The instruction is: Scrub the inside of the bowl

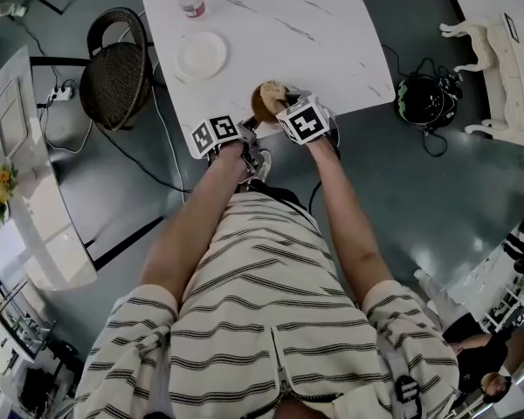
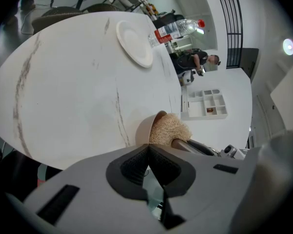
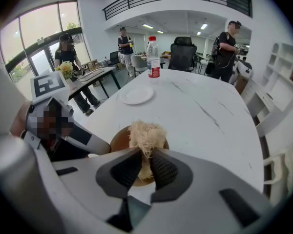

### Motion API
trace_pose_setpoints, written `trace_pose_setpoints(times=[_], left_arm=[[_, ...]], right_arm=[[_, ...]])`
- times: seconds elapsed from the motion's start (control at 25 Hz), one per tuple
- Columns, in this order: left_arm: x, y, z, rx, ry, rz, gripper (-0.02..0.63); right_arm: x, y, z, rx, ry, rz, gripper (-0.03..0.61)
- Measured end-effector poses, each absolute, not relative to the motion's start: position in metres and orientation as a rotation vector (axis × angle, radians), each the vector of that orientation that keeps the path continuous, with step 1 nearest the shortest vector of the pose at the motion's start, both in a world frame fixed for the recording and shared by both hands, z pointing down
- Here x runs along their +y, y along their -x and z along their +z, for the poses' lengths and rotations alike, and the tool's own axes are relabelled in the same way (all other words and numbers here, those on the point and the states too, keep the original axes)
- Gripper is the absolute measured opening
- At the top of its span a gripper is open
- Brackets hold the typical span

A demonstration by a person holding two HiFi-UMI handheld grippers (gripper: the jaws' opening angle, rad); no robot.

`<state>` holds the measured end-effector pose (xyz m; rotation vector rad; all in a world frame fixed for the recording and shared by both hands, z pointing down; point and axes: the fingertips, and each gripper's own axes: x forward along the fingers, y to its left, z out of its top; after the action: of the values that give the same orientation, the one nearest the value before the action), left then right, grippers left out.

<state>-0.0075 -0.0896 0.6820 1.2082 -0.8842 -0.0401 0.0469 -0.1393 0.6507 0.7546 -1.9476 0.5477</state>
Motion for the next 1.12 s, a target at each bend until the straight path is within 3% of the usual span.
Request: trace_pose_setpoints(times=[1.12], left_arm=[[-0.095,0.009,0.681,-0.877,-1.227,-0.020,0.008]], right_arm=[[-0.125,-0.020,0.649,-1.999,-0.620,0.554,0.060]])
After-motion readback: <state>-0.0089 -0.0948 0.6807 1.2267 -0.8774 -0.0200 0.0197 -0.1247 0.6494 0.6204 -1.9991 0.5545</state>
